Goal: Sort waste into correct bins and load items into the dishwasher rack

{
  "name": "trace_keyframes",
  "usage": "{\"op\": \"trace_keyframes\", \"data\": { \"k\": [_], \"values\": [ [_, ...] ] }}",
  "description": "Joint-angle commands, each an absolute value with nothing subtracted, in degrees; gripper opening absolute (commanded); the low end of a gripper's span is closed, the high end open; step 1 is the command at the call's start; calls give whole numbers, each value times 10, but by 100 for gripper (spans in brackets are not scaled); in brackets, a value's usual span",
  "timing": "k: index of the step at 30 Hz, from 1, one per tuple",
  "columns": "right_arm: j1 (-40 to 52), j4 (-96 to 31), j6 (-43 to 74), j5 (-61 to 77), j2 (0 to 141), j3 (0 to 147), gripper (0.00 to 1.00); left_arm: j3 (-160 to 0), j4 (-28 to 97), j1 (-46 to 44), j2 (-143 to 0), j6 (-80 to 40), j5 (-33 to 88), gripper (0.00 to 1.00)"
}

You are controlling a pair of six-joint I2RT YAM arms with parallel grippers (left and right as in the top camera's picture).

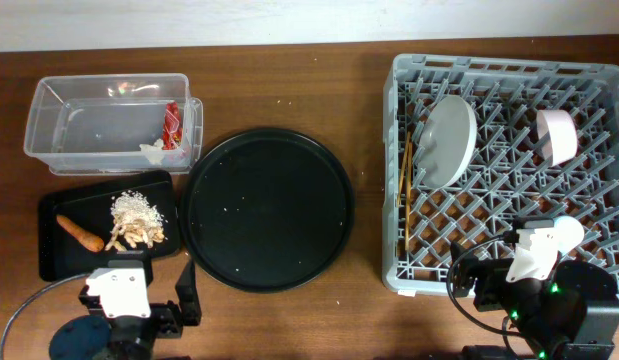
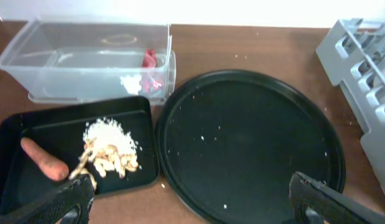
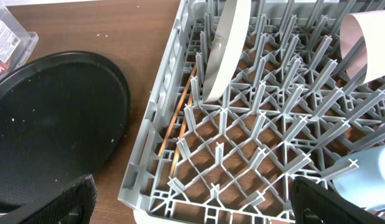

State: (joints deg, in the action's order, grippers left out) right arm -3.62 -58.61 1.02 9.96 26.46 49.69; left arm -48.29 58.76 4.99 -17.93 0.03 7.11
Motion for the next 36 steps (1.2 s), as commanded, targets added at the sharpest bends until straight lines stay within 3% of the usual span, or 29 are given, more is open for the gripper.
{"op": "trace_keyframes", "data": {
  "k": [1,13,20,24,32,36],
  "values": [
    [-38,-585,11,100,262,493,98,-480,609,50,-178,7,77,99],
    [-38,-589,9,27,237,482,98,-480,663,50,-178,7,77,99],
    [-19,-551,9,29,112,358,98,-480,663,50,-178,7,77,99],
    [-3,-422,4,29,49,271,98,-480,663,50,-178,7,77,99],
    [-3,-45,4,29,2,81,98,-480,663,50,-178,7,77,99],
    [-3,109,-56,25,2,3,98,-480,663,50,-178,7,77,99]
  ]
}}
